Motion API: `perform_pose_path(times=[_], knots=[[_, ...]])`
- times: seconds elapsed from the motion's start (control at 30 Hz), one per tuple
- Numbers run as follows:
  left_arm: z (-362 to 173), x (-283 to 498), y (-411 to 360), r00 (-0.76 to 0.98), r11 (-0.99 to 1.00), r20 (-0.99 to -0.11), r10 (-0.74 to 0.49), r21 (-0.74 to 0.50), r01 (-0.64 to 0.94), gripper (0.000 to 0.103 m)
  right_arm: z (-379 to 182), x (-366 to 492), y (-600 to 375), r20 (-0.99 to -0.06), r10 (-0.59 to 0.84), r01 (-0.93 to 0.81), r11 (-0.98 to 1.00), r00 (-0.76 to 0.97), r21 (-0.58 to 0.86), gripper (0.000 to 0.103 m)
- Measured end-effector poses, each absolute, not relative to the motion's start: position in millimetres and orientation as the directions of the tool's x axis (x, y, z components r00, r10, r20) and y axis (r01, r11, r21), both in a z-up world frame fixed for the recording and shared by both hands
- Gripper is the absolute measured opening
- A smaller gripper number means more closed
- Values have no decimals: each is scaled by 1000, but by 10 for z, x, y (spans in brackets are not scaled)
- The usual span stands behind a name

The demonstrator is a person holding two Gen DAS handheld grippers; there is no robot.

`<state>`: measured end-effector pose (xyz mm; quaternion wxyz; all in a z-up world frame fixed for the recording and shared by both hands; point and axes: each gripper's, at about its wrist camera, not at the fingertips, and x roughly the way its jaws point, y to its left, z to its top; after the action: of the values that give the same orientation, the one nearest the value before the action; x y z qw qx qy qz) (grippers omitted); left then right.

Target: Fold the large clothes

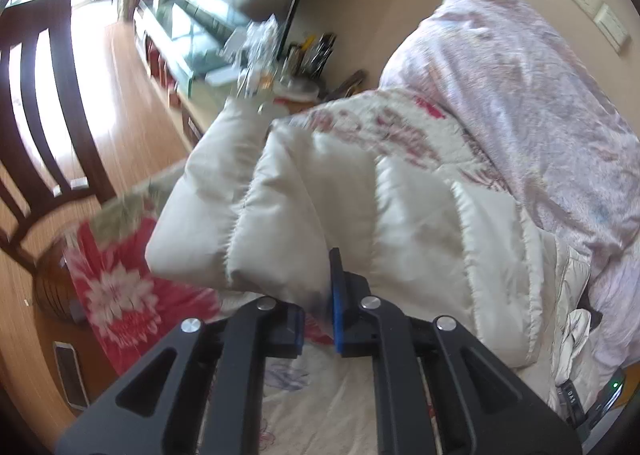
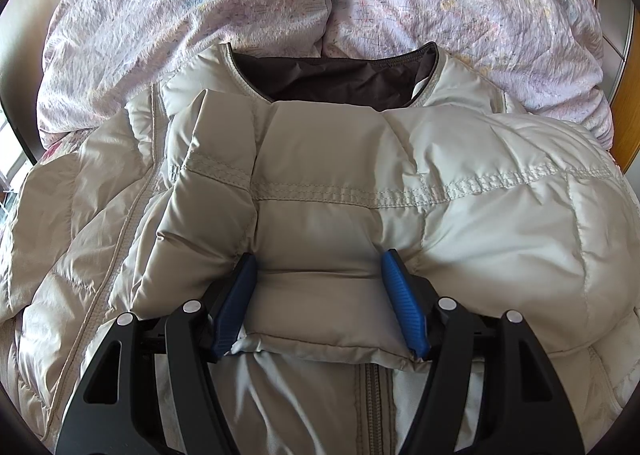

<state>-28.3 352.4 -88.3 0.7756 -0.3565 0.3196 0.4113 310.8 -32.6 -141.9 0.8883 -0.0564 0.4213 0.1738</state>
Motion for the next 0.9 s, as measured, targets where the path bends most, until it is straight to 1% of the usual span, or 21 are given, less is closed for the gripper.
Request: perform_pose_path(times=[0.07,0.23,0.4,0.63,0.73,0.8,0.9], knots=[[-680,-186,3458,477,454,-760,441,-269,-849,9,-1415,3098,-315,-767,261,-353,934,586,48,67],[-188,218,3192,553,599,-684,475,-209,-773,8,-1415,3094,-315,-767,262,-352,935,586,51,67],[149,722,2650,650,746,-621,437,-153,-648,8,-1413,3090,-304,-766,266,-349,935,586,58,67],[214,1373,1787,748,887,-597,288,-127,-443,8,-1403,3104,-309,-769,276,-356,932,576,68,67],[171,1584,1382,780,930,-598,187,-147,-336,8,-1348,3083,-378,-778,303,-380,921,550,90,68],[130,1676,1169,790,948,-598,135,-153,-278,7,-1271,3048,-501,-777,330,-383,915,536,125,72],[47,1837,809,793,969,-608,43,-169,-181,7,-1118,2972,-824,-754,324,-335,931,572,146,73]])
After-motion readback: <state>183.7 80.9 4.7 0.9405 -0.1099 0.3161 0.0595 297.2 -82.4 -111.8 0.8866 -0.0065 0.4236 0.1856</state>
